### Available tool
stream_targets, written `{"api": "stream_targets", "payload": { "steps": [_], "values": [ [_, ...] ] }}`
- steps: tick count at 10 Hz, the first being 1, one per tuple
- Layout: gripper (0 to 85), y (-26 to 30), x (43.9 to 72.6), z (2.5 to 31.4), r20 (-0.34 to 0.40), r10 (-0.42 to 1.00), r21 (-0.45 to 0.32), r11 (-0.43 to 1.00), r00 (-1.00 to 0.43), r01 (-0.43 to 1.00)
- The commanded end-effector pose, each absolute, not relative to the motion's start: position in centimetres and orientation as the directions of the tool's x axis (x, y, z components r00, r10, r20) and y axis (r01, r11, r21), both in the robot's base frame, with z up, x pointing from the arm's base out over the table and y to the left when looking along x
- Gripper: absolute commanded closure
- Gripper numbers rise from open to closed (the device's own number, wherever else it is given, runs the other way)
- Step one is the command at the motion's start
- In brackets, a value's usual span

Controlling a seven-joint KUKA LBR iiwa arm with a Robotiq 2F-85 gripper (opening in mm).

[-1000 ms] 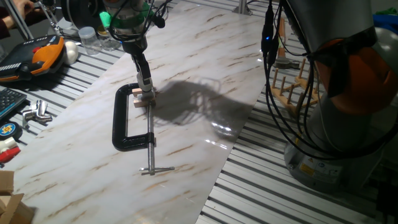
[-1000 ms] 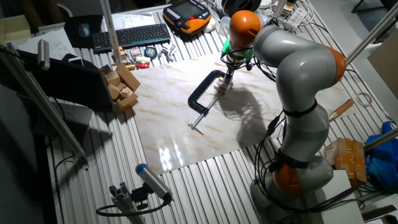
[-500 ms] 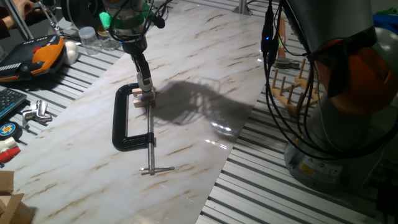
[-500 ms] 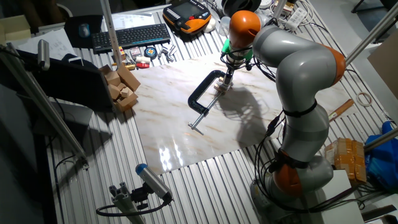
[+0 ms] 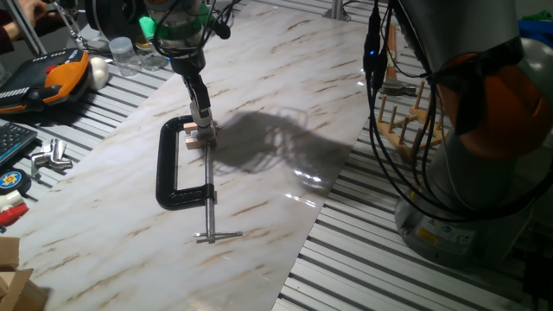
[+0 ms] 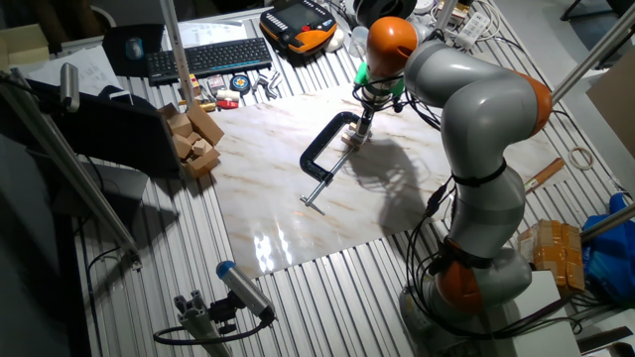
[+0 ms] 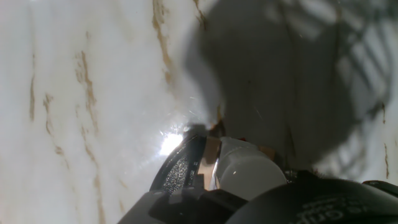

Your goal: Take out the light bulb by rotating it

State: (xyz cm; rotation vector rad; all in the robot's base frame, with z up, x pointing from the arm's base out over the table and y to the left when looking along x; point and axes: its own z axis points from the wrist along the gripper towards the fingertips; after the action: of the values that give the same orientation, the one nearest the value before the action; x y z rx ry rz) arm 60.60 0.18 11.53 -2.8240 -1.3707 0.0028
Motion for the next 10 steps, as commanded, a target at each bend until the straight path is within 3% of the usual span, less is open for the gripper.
{"api": "stream_targets", "payload": {
  "steps": [1, 6, 8, 9, 10],
  "values": [
    [34.0, 0.18, 60.57, 11.52, 0.001, 0.787, -0.002, -0.617, 0.617, 0.787],
    [34.0, 0.15, 60.47, 11.47, 0.003, 0.793, 0.004, -0.609, 0.609, 0.793],
    [68.0, 0.16, 60.43, 11.47, 0.007, 0.794, 0.016, -0.607, 0.607, 0.794],
    [68.0, 0.15, 60.42, 11.50, 0.008, 0.794, 0.021, -0.607, 0.607, 0.794],
    [85.0, 0.14, 60.41, 11.51, 0.008, 0.794, 0.021, -0.607, 0.607, 0.794]
  ]
}}
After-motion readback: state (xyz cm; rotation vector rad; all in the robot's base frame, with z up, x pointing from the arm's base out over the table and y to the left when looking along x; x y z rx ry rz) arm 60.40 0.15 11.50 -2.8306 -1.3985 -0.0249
